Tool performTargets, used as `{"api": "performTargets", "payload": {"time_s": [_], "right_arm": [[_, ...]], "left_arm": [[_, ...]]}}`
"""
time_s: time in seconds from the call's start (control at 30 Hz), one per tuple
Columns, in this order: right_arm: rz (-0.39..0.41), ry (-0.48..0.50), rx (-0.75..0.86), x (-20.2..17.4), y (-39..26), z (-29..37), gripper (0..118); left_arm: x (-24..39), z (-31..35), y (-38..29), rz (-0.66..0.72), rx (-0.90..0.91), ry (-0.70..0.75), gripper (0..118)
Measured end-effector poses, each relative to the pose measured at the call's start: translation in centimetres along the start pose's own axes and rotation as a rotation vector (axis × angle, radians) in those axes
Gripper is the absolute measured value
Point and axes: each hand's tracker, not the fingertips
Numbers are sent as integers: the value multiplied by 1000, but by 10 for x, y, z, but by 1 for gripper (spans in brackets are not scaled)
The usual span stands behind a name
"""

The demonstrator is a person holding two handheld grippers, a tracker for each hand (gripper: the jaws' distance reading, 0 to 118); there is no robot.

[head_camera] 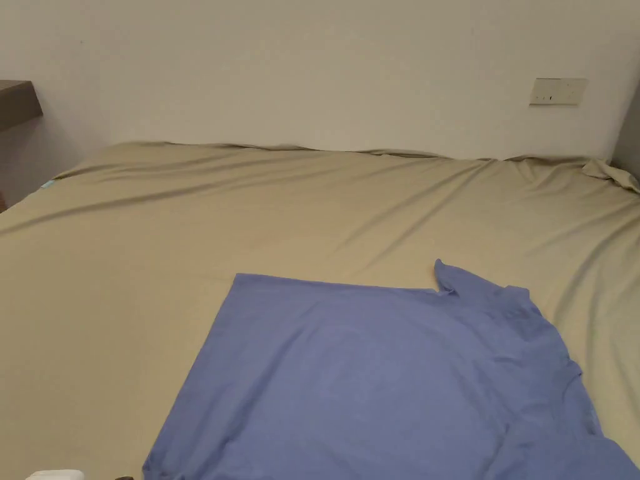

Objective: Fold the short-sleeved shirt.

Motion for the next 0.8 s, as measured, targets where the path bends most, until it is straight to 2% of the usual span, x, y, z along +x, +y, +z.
{"api": "performTargets", "payload": {"time_s": [0.03,0.07,0.1,0.13,0.17,0.27,0.4,0.57,0.6,0.63,0.67,0.7,0.73,0.77,0.8], "right_arm": [[0,4,-3,0,0,-1,3],[-1,8,-7,0,0,-1,3],[-3,16,-11,0,0,-2,3],[-8,25,-16,-1,3,-4,3],[-12,29,-20,-1,4,-5,3],[-15,48,-34,-3,8,-8,3],[22,45,-47,-8,12,-13,3],[30,44,-73,-6,13,-29,3],[31,41,-78,-5,13,-32,3],[31,37,-84,-3,13,-37,4],[30,32,-91,-1,13,-41,6],[26,26,-111,2,13,-47,24],[26,26,-142,5,13,-55,65],[15,23,-169,8,12,-62,91],[5,24,-192,12,10,-70,97]], "left_arm": [[-2,-4,3,-12,-10,-4,0],[-4,-10,4,-21,-55,-24,5],[-6,-19,5,-20,-98,-36,25],[-6,-28,3,-9,-149,-55,71],[-6,-33,3,-1,-174,-51,91],[-7,-52,-4,6,-175,-94,91],[-4,-80,-3,32,-224,-53,91],[-16,-101,-4,267,-249,-99,89],[-18,-103,-4,295,-233,-126,78],[-18,-103,-4,294,-217,-133,39],[-16,-103,-4,277,-211,-120,11],[-13,-100,-5,272,-192,-117,9],[-11,-102,-4,262,-202,-120,9],[-9,-103,-3,246,-215,-120,8],[-8,-103,-3,239,-210,-116,8]]}}
